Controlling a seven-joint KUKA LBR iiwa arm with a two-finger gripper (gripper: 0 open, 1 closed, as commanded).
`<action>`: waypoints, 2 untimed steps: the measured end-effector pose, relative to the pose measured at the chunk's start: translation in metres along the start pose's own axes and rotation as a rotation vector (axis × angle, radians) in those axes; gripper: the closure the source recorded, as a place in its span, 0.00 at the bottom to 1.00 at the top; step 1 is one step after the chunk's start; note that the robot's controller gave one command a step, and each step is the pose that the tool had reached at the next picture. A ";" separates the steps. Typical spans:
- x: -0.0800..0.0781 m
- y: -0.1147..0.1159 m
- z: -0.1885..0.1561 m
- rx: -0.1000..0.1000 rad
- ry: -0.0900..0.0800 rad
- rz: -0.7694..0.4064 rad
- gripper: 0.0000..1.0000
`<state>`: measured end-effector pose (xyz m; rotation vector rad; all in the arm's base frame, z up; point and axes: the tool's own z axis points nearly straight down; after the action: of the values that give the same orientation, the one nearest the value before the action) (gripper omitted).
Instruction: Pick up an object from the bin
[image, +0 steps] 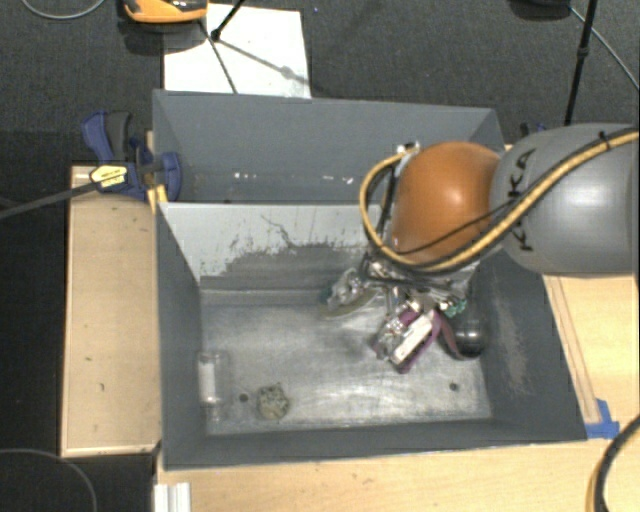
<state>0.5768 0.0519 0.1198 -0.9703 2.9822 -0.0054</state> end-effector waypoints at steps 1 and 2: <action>0.023 -0.044 -0.016 -0.001 -0.001 0.052 0.00; 0.059 -0.048 0.044 -0.003 0.000 0.142 0.00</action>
Offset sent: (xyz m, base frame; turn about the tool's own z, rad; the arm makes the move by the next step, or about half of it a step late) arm 0.0058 -0.0463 0.0144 0.0453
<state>0.5569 -0.0216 0.0759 -0.7567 3.0437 -0.0001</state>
